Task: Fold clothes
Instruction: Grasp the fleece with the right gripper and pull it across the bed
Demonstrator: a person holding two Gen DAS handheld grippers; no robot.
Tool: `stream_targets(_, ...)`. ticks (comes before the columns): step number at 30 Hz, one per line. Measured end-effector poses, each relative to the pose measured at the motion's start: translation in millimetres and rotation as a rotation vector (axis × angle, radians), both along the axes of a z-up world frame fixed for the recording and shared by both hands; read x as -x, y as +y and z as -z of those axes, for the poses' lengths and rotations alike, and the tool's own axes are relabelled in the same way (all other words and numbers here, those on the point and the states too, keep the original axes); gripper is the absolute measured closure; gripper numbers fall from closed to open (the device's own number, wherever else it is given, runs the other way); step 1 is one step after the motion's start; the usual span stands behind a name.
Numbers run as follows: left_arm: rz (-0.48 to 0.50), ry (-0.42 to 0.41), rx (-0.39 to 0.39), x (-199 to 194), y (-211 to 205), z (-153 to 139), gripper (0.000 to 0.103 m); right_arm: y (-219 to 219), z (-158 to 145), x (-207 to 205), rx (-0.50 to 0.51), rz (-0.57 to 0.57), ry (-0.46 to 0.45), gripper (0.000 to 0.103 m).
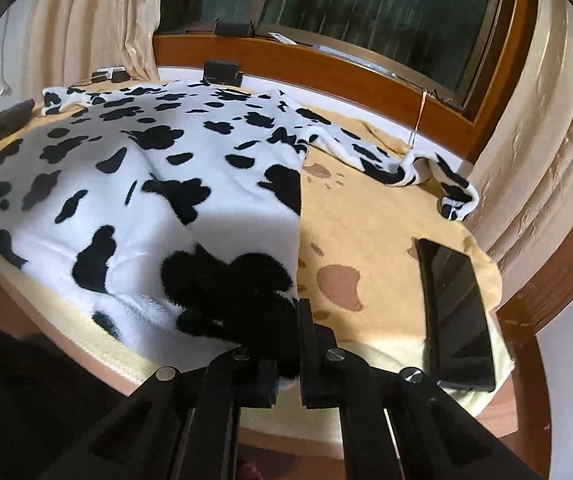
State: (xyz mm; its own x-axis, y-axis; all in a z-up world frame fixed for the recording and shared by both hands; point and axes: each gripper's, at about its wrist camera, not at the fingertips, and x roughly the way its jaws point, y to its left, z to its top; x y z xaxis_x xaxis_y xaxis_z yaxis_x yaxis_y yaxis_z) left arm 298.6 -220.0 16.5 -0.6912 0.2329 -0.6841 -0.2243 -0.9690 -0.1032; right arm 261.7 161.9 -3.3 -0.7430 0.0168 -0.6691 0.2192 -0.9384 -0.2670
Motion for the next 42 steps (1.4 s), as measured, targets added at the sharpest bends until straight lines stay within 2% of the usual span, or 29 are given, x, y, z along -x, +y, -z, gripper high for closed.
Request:
stream_targets(1,0.016,-0.008,-0.027,2,3,1,0.044,1,-1,0,0.000,0.000,0.002,0.096)
stream_targets(3,0.040,-0.021,-0.088,7,8,2,0.017,5,-1,1,0.014,-0.009,0.000,0.095)
stream_targets(5,0.051,-0.030,-0.142,12,10,0,0.017,9,-1,1,0.027,-0.019,-0.002,0.094)
stream_targets(9,-0.014,-0.061,-0.250,21,-5,0,0.014,11,-3,-5,0.043,-0.043,-0.001,0.092)
stream_targets(10,-0.033,-0.075,-0.284,24,-11,2,0.014,15,-6,-6,0.070,-0.036,0.004,0.087)
stream_targets(12,-0.089,-0.095,-0.310,32,-19,6,0.014,27,-14,-8,0.143,-0.008,0.022,0.069)
stream_targets(13,-0.113,-0.098,-0.307,36,-22,5,0.014,33,-18,-9,0.167,0.008,0.040,0.048)
stream_targets(14,-0.138,-0.100,-0.304,39,-24,4,0.014,39,-22,-10,0.190,0.024,0.058,0.037)
stream_targets(17,-0.141,0.012,-0.219,47,-14,-21,0.014,51,-36,-12,0.248,0.052,0.105,0.037)
stream_targets(18,-0.127,0.057,-0.190,51,-6,-31,0.014,47,-41,-11,0.234,0.041,0.122,0.037)
stream_targets(20,-0.064,0.127,-0.187,64,15,-44,0.013,35,-52,-7,0.197,0.001,0.158,0.037)
stream_targets(21,-0.030,0.146,-0.204,71,25,-46,0.008,27,-57,-5,0.178,-0.023,0.175,0.037)
stream_targets(22,0.016,0.144,-0.227,82,39,-42,0.000,22,-61,-3,0.174,-0.035,0.182,0.037)
stream_targets(24,0.084,0.093,-0.223,100,60,-26,0.000,12,-68,2,0.166,-0.055,0.194,0.037)
stream_targets(25,0.099,0.037,-0.185,109,70,-12,0.000,11,-69,2,0.157,-0.048,0.194,0.037)
stream_targets(27,0.095,-0.043,-0.130,118,78,12,0.000,12,-68,2,0.134,-0.026,0.186,0.037)
stream_targets(30,0.073,-0.134,-0.124,113,63,40,0.000,36,-58,2,0.126,0.057,0.143,0.037)
stream_targets(33,0.087,-0.123,-0.017,92,53,45,0.004,64,-49,4,0.227,0.119,0.078,0.036)
stream_targets(35,0.099,-0.121,0.074,82,57,47,0.004,67,-46,7,0.276,0.109,0.055,0.036)
stream_targets(37,0.108,-0.120,0.149,74,61,50,0.005,62,-50,10,0.290,0.044,0.031,0.034)
stream_targets(39,0.121,-0.133,0.163,72,58,49,0.004,57,-53,11,0.272,-0.036,-0.002,0.033)
stream_targets(42,0.144,-0.156,0.188,69,53,48,0.004,56,-61,4,0.169,-0.084,-0.012,0.033)
